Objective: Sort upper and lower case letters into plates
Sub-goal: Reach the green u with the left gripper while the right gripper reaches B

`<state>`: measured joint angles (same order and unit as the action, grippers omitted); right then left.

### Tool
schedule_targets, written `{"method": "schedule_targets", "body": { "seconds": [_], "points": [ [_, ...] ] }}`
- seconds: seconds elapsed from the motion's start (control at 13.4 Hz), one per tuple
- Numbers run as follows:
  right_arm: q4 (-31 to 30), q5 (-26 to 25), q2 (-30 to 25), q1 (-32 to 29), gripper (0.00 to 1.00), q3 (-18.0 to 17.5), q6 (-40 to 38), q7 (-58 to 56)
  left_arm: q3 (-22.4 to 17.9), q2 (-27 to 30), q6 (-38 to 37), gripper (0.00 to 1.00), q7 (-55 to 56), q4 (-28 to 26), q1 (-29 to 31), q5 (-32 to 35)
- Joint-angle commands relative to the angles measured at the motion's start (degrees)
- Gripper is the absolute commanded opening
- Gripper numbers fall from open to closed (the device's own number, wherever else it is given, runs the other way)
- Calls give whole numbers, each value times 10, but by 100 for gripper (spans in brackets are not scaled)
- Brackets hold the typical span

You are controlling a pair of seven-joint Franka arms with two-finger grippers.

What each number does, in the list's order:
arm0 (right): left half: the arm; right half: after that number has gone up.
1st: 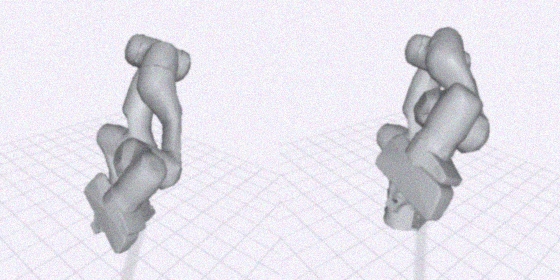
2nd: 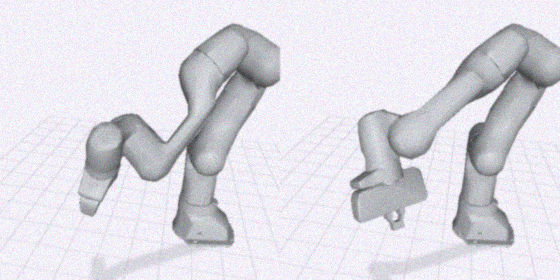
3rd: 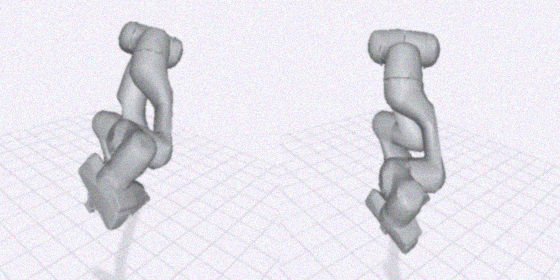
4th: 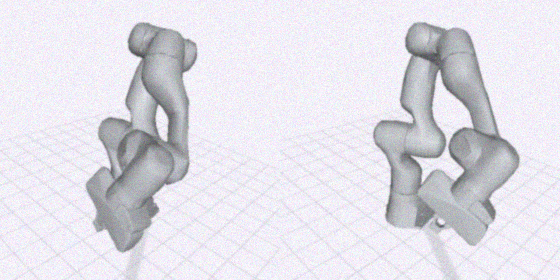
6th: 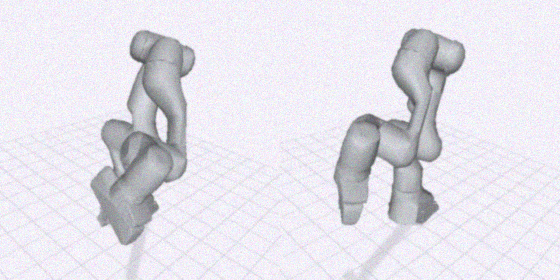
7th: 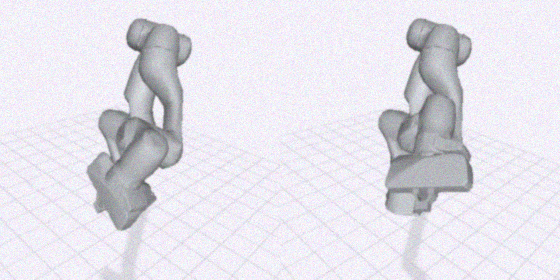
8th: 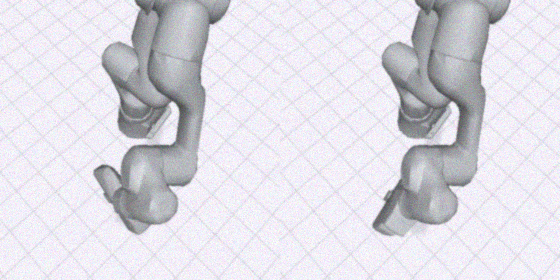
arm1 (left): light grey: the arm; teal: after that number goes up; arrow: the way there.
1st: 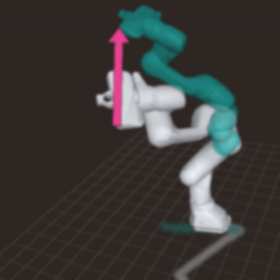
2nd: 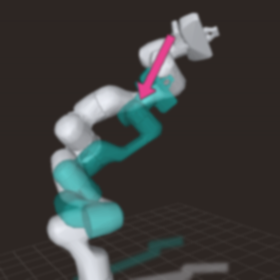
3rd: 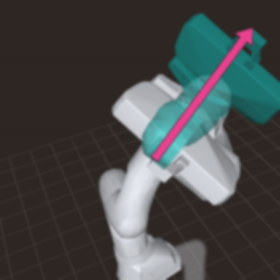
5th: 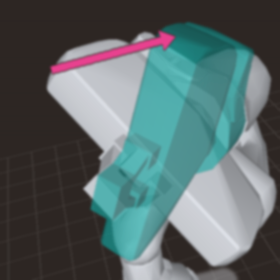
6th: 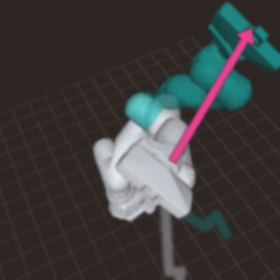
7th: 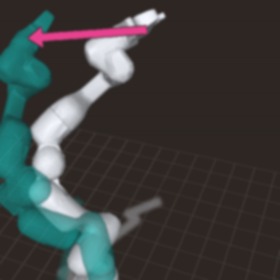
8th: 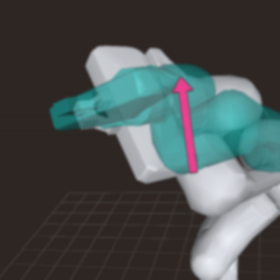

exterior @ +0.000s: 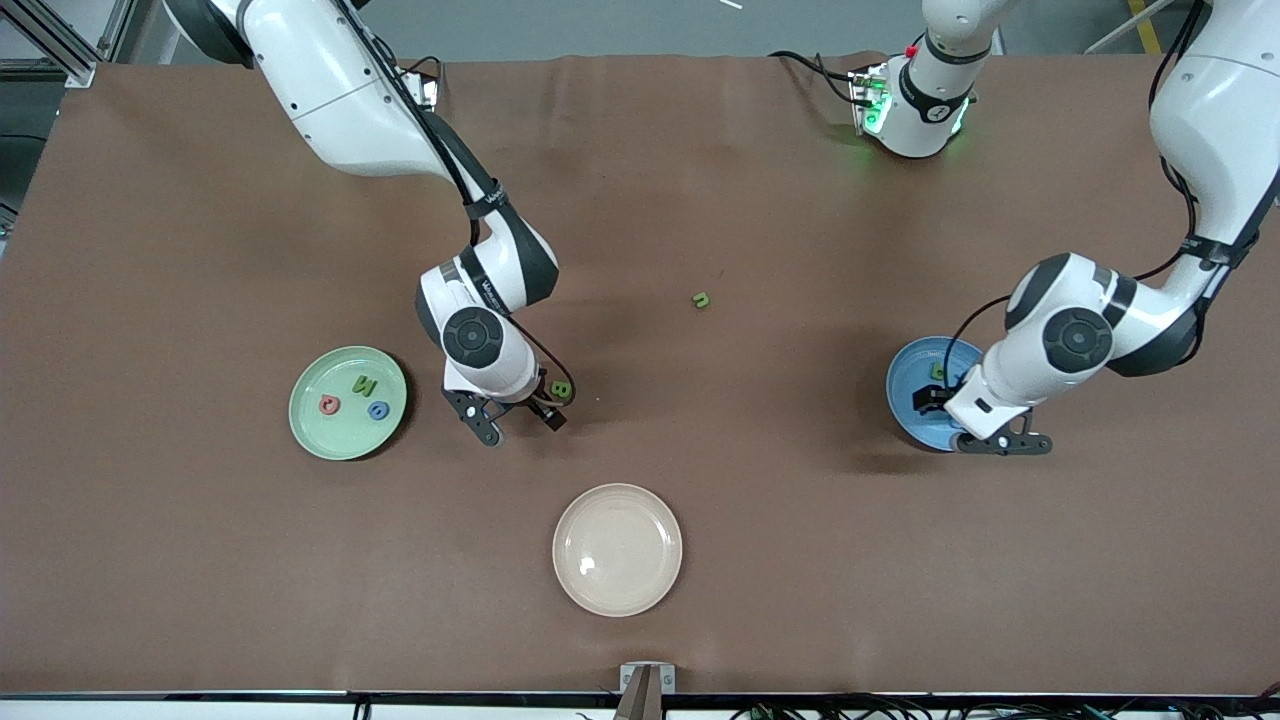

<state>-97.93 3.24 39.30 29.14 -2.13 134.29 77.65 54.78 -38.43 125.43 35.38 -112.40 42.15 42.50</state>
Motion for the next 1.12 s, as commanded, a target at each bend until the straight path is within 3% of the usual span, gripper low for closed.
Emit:
{"method": "schedule_targets", "body": {
  "seconds": [0.0,0.15,0.6,0.75,1.05],
  "points": [
    [5,-1,2,17,89,5,-3,52,67,18,-39,99,121,-7,-5,-4],
    [4,-1,4,23,82,5,-3,65,103,13,-60,99,234,-8,-35,-4],
    [2,-1,4,38,64,5,-2,100,103,1,-36,99,666,-6,-202,-5],
    [2,-2,5,37,55,5,-1,99,95,-13,-3,99,744,-7,-240,-2],
    [2,-9,8,30,55,5,1,96,33,-14,51,99,772,-12,-313,0]
  ]
}}
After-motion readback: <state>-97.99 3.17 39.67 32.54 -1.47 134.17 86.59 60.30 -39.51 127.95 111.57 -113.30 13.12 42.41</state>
